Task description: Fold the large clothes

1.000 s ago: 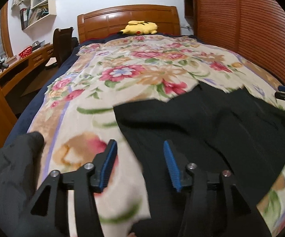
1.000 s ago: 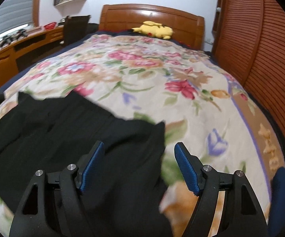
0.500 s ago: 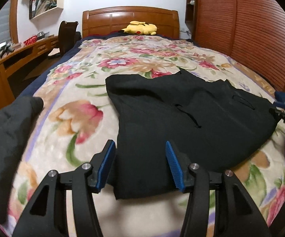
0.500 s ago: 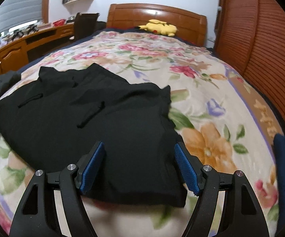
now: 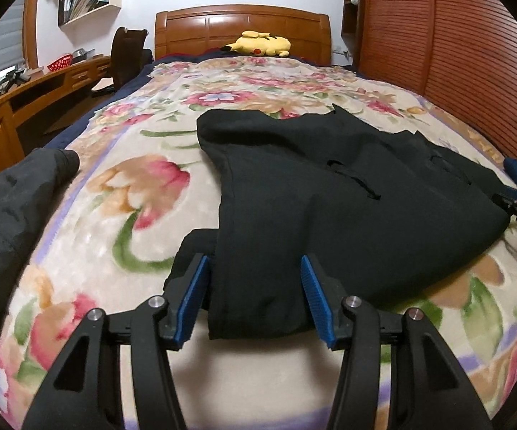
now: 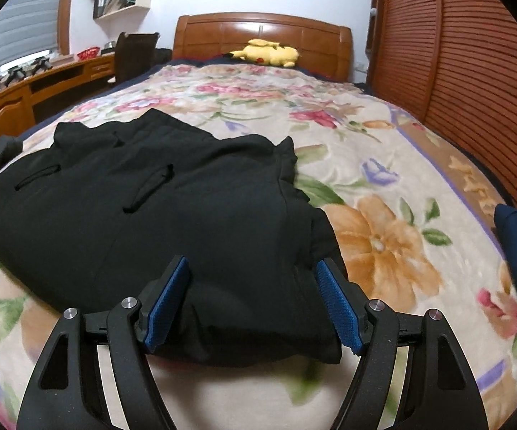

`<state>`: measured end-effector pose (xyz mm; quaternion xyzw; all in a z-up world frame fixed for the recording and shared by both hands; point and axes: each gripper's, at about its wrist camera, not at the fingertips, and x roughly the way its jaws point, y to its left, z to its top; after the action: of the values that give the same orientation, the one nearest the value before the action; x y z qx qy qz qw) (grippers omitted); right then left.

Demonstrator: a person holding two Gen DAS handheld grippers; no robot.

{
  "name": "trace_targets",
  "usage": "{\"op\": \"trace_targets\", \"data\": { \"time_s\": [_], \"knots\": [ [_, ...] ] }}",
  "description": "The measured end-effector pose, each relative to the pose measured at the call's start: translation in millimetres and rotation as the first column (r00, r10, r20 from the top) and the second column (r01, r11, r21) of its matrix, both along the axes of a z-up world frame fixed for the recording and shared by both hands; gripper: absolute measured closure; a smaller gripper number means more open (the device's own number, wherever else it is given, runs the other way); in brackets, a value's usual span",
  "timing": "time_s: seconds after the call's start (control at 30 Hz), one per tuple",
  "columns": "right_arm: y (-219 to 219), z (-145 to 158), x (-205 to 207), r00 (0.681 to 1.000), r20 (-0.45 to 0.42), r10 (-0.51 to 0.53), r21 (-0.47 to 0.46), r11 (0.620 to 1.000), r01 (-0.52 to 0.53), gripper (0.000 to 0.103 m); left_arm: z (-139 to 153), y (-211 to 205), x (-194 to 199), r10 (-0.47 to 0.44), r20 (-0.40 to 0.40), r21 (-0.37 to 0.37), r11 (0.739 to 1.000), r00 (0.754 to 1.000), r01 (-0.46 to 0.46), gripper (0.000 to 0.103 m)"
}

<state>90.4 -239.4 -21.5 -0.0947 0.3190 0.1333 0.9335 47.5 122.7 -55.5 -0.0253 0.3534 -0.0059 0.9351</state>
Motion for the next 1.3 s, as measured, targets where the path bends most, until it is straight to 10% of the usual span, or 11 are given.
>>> {"op": "trace_targets", "data": {
  "time_s": [0.83, 1.1, 1.3],
  "knots": [
    [-18.8, -19.1, 20.8, 0.977, -0.214, 0.011, 0.117, 0.993, 0.015, 0.014, -14.9, -3.1, 1.0, 0.009, -0.043, -0.019, 1.0, 0.999, -0.01, 0.048],
    [-13.5, -19.3, 10.6, 0.963, -0.246, 0.109, 0.172, 0.983, -0.067, 0.049, -15.9, -3.9, 0.5, 0.01, -0.045, -0.002, 1.0, 0.999, -0.011, 0.048],
    [-6.1, -18.6, 6.2, 0.971, -0.218, 0.101, 0.146, 0.987, -0.07, 0.053, -14.2, -4.6, 2.3, -0.004, -0.056, -0.003, 1.0, 0.998, 0.004, 0.051]
  ]
}}
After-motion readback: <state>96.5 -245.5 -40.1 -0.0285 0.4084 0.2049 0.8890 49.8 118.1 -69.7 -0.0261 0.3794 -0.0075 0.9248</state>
